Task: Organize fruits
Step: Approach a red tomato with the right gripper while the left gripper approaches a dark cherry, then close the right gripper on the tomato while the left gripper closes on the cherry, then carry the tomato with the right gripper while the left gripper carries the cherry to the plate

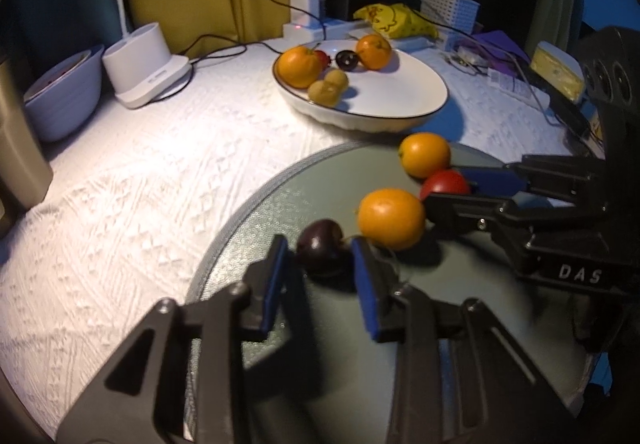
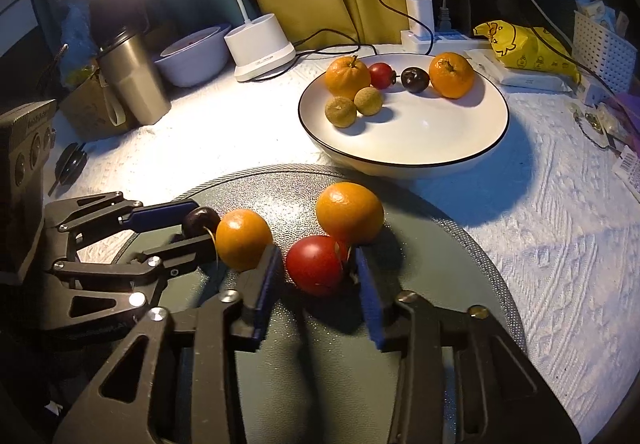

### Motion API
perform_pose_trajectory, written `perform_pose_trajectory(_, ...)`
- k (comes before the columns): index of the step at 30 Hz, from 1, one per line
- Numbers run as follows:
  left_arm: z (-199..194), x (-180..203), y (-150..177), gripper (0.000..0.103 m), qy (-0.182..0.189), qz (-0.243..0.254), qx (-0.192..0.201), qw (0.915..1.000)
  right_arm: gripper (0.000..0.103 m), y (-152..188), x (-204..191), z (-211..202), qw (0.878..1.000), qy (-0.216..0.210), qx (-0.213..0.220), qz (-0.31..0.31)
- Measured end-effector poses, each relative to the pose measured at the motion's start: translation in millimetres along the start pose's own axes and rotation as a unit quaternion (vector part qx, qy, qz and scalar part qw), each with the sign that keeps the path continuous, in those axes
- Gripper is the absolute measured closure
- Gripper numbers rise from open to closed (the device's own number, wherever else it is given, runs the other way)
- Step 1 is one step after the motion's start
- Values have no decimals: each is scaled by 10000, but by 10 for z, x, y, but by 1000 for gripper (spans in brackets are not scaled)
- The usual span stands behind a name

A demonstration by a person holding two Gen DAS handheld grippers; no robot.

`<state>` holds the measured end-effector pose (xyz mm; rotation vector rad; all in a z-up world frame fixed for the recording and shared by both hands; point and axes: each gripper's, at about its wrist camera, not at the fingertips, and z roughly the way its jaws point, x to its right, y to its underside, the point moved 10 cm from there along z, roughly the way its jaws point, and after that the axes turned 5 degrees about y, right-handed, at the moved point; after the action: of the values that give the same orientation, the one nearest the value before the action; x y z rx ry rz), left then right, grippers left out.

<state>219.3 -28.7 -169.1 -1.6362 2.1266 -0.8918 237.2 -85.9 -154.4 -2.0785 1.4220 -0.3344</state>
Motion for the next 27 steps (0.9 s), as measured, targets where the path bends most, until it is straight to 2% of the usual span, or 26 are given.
perform_pose_trajectory(13, -171, -12, -32, 74, 94, -187, 184, 9996, 69, 1, -66, -81, 9999, -73, 76, -87)
perform_pose_trajectory(27, -396, 49, -285, 74, 91, -157, 472, 9987, 69, -184, -20, -323, 9992, -8, 374, -125)
